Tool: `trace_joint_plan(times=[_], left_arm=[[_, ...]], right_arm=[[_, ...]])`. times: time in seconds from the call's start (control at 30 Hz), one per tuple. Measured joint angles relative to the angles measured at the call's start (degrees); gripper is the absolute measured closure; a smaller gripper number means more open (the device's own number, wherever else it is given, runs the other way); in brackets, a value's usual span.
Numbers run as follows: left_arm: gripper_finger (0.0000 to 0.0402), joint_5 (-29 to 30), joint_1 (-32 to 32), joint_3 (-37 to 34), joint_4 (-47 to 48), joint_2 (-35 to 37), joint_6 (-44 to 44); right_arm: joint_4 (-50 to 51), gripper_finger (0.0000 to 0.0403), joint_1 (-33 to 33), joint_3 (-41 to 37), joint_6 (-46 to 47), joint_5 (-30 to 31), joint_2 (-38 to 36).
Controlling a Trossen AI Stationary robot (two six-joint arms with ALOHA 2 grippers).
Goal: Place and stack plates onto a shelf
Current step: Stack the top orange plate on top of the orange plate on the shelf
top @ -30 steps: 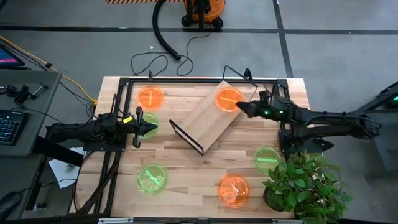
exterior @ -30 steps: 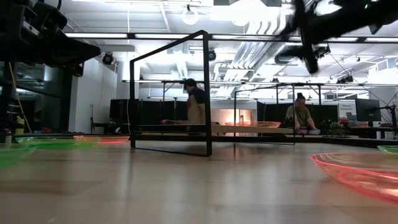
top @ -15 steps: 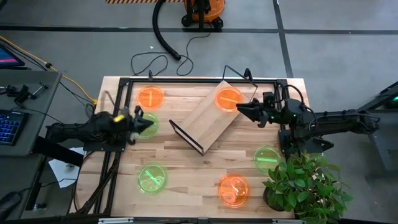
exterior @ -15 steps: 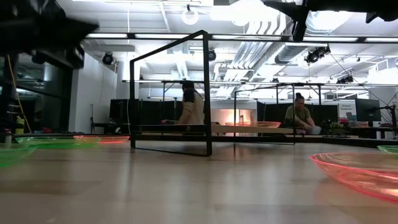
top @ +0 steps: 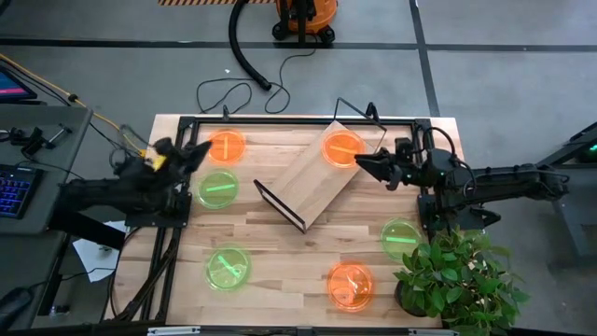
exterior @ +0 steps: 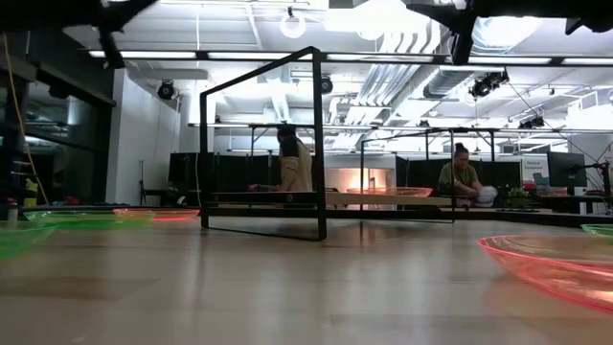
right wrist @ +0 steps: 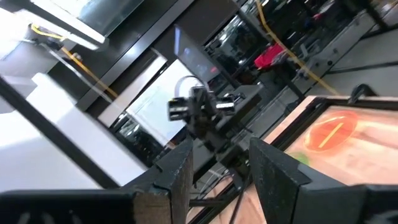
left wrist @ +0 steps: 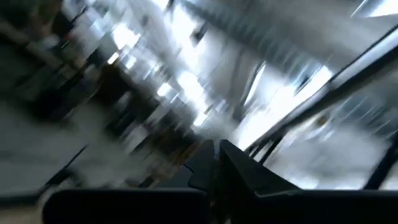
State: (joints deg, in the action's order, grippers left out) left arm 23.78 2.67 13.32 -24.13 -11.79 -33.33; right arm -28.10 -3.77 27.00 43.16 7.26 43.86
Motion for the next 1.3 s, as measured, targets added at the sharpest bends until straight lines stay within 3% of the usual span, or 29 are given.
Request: trace_joint_plan(times=[0.13,0.23,0.3,0.37,0.47,0.57,0.7,0.93,1.3], left_arm=[[0.0331,3.24,2.77,15.27,24.83,-12.78,0.90],[0.0295,3.68,9.12,25.38,46.60,-22.55,0.41],[0.0277,0.21,15.22,29.60,55.81,-29.06,0.45],[0.0263,-6.83,21.78,31.18,59.78,-34.94,1.72],[0.0251,-20.12,30.85,31.41,60.25,-43.35,6.08],[0.0246,-26.06,36.93,31.39,60.40,-52.24,9.12],[0.0245,-27.03,41.05,31.39,60.35,-61.95,8.87],[0.0245,-24.61,40.57,31.39,59.35,-73.52,10.96],[0.0245,-15.55,38.91,31.39,53.45,-78.31,11.06]], right_arm=[[0.04,0.0263,-1.13,0.00,-0.14,0.92,0.00],[0.24,0.0263,-1.86,0.00,-0.14,0.92,0.00],[0.70,0.0263,-2.17,0.00,-0.14,0.92,0.00],[1.60,0.0263,-2.25,0.00,-0.14,0.92,0.00],[2.86,0.0263,-2.25,0.00,-0.04,0.92,0.00],[3.77,0.0263,-2.23,0.00,0.33,0.90,0.02],[4.04,0.0263,-2.21,0.00,0.34,0.90,0.02],[5.20,0.0263,-2.21,0.00,0.48,0.90,0.02],[5.70,0.0263,-2.21,0.00,0.50,0.90,0.02]])
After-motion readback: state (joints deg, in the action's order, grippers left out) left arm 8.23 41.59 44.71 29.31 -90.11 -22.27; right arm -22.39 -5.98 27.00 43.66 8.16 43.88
